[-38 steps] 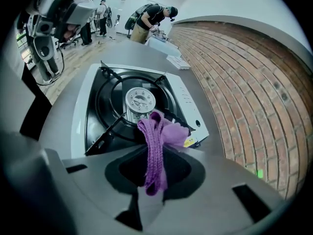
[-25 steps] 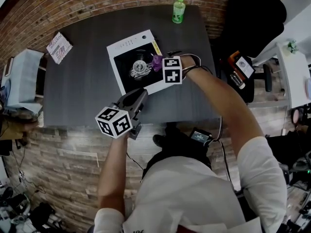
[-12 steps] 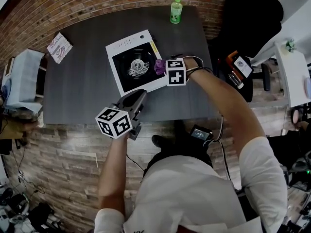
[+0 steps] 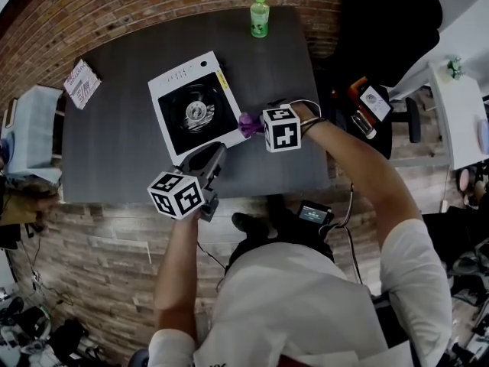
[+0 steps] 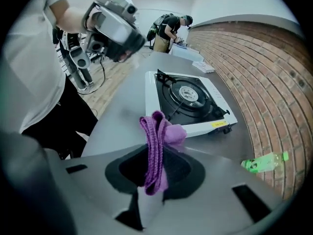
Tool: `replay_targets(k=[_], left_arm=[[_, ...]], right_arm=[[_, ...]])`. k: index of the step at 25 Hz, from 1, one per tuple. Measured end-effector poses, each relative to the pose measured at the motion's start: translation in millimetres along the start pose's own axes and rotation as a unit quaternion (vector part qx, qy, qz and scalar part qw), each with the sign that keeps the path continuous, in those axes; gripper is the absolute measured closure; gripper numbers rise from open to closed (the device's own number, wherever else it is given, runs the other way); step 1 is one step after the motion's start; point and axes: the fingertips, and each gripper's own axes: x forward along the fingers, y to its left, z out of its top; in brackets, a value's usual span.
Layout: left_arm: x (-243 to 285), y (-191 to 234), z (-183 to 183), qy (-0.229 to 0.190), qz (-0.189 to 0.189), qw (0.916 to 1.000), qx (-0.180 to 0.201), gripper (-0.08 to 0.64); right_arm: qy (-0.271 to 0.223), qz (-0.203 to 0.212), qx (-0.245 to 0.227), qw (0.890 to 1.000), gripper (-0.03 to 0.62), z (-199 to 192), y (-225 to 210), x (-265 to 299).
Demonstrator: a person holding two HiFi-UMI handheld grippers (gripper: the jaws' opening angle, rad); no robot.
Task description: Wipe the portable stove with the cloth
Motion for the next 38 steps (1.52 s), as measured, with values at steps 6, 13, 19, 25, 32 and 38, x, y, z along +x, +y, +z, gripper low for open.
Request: replay_targets(k=[6,13,19,25,32,38], left_arm=[[27.4,-1.0,-4.5,0.014,0.027,0.9995,0.002,0.505],[45.4,1.6,-6.4,0.028,0.063,0.9976,0.002,0.493],[51.2,7.7,-9.9,0.039,0.091,0.9951,-0.006,0.468],[53.2,10.9,-12.8,0.040,0.112,0.9928,-0.018,0.456],[53.1,8.7,-15.2,0.041,0.127,0.9908,-0.024,0.456],[51.6,9.2,-23.3,0.043,0.133,0.9896,-0.032,0.456]], right_arm=[[-0.046,-0.019,0.028,0.998,0.508,-20.3,-15.2,-17.1],[-0.115,-0.081,0.102,0.985,0.506,-29.5,-64.5,-14.9],[-0.169,-0.110,0.174,0.964,0.507,-27.7,-106.8,3.0],[-0.206,-0.132,0.189,0.951,0.506,-20.6,-141.9,15.5],[-0.258,-0.100,0.233,0.932,0.506,-5.0,-153.6,38.0],[-0.262,-0.082,0.240,0.931,0.506,-5.4,-144.4,56.4]])
